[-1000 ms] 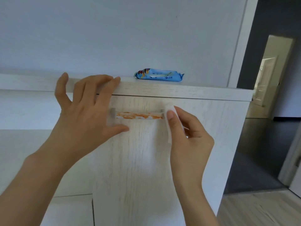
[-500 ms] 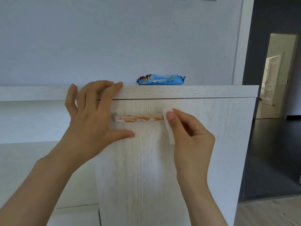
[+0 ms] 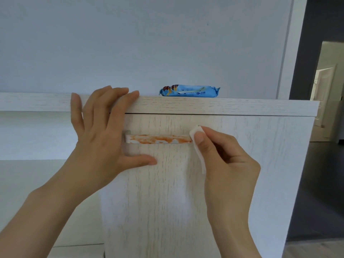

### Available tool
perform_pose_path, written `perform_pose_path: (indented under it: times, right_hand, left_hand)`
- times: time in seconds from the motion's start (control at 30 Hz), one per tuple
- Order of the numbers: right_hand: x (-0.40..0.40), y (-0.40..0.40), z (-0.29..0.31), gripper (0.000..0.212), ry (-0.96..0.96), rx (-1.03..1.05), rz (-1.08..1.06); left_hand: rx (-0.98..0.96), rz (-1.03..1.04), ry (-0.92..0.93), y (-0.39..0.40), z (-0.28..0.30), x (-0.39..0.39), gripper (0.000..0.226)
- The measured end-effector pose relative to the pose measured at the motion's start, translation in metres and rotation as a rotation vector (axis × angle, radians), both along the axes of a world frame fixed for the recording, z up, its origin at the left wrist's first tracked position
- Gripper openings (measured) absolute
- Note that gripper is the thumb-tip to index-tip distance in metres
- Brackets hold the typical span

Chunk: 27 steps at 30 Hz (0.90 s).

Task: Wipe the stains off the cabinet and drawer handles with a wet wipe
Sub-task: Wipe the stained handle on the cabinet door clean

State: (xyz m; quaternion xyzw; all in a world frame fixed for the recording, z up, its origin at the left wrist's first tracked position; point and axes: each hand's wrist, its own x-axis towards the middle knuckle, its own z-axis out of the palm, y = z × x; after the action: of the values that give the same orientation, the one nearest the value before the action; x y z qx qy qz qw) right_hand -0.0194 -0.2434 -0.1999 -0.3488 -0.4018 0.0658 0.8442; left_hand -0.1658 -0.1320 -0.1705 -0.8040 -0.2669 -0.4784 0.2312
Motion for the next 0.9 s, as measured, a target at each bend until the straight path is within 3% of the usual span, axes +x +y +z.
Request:
perform_pose_path:
  times: [0.53,0.63,0.9]
  right_hand:
    - [-0.007,0.006,-0.006,0.008,0.024,0.066,-0.112]
    - [-0.005,0.002,-0.01,0.01,0.098,0.096,-0.172]
    - [-0.014,0.009,-0.009,0.006,-0.037,0.1,-0.198]
  left_hand:
    - [0.044,0.017,-0.001,0.004,-0.001,0.001,0.11]
    - [0.038,0.008,0.005,0.003,-0.001,0.0,0.11]
    - [0.022,-0.002,0.007,0.002,-0.001,0.0,0.109]
